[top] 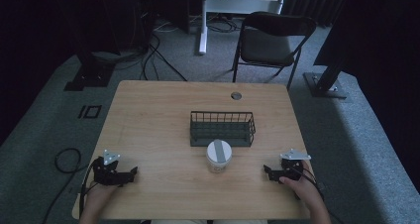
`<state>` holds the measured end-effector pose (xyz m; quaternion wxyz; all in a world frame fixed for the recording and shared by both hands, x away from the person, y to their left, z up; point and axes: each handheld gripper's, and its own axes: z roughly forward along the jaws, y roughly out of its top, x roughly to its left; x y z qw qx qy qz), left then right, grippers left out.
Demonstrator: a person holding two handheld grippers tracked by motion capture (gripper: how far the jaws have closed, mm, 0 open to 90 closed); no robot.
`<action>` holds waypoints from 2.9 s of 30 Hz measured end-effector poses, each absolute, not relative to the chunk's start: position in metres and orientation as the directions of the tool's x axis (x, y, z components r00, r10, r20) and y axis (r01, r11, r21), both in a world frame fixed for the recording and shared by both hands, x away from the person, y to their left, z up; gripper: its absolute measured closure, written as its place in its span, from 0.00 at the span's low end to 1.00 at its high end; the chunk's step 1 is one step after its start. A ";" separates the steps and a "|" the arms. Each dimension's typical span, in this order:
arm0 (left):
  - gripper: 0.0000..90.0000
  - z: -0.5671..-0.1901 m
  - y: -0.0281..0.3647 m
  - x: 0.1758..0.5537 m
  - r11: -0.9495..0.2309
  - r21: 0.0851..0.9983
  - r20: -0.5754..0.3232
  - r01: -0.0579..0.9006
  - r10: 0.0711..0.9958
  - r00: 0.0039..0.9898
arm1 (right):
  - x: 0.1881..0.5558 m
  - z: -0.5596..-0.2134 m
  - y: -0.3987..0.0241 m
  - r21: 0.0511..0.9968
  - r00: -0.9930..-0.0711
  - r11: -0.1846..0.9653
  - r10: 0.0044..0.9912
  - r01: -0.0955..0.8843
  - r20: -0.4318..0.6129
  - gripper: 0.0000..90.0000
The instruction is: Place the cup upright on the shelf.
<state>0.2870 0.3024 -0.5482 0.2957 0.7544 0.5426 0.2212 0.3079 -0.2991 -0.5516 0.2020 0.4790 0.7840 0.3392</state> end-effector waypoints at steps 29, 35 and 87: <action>0.00 -0.548 0.302 0.287 -0.242 0.685 0.011 0.687 0.947 0.322 | 0.310 -0.551 -0.297 0.726 -0.467 0.313 0.884 0.612 0.013 0.13; 0.00 -0.548 0.302 0.287 -0.242 0.686 0.011 0.687 0.947 0.322 | 0.309 -0.548 -0.290 0.739 -0.483 0.308 0.875 0.599 0.026 0.14; 0.00 -0.548 0.302 0.287 -0.240 0.686 0.010 0.687 0.947 0.321 | 0.302 -0.534 -0.194 0.791 -0.728 0.407 0.682 0.457 0.070 0.14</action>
